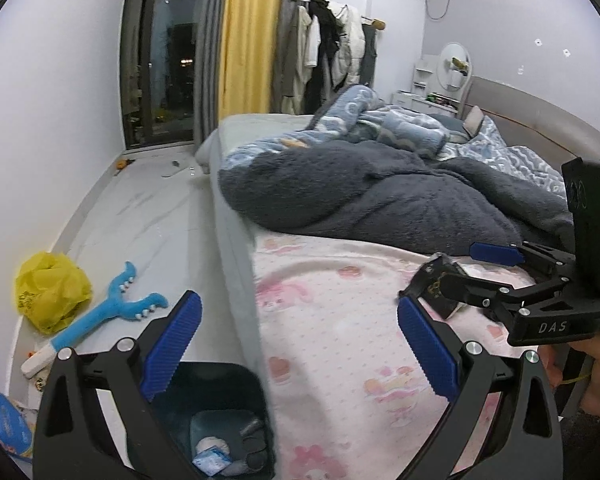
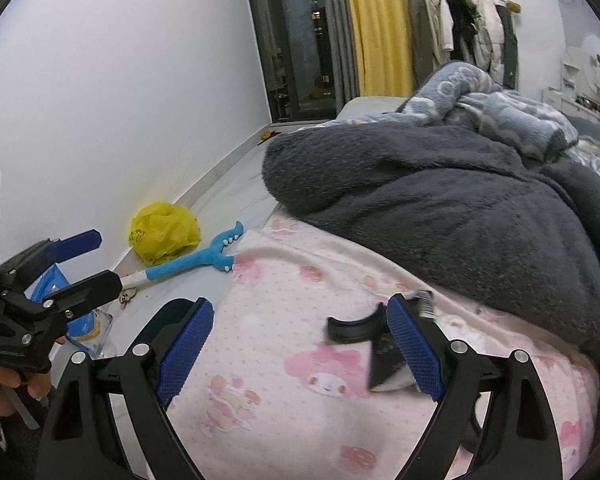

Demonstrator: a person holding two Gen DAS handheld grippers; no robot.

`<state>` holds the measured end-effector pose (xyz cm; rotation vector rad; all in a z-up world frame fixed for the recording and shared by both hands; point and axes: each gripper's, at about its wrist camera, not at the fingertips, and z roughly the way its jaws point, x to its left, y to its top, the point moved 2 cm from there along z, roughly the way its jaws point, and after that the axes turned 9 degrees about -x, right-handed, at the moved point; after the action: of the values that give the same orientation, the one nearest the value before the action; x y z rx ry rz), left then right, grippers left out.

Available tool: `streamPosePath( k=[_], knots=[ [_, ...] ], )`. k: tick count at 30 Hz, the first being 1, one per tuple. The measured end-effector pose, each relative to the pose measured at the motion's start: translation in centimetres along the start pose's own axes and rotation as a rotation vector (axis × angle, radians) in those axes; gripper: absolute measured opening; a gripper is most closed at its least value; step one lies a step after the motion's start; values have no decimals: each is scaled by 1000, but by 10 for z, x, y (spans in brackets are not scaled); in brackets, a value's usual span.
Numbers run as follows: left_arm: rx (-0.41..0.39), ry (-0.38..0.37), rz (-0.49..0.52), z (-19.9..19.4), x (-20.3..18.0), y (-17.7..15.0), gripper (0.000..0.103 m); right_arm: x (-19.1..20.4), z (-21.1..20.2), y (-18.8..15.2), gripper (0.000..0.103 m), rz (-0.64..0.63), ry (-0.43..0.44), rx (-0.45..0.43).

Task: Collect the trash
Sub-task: 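Close the right tool on the black comb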

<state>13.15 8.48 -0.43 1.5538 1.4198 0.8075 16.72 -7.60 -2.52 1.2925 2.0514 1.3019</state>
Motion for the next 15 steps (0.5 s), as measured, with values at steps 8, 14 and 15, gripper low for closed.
streamPosePath(
  k=[8,14,15],
  knots=[
    [31,-73,14,25,-23,-6,100,-33,-14,-3,85,54,-9,-16],
    [78,-183,10,46,-40,-15,99,-55,-18,-7,67,124,6,-9],
    [88,-196,21,50,-44,-16,99,-57,-18,-9,65,134,11,-6]
  ],
)
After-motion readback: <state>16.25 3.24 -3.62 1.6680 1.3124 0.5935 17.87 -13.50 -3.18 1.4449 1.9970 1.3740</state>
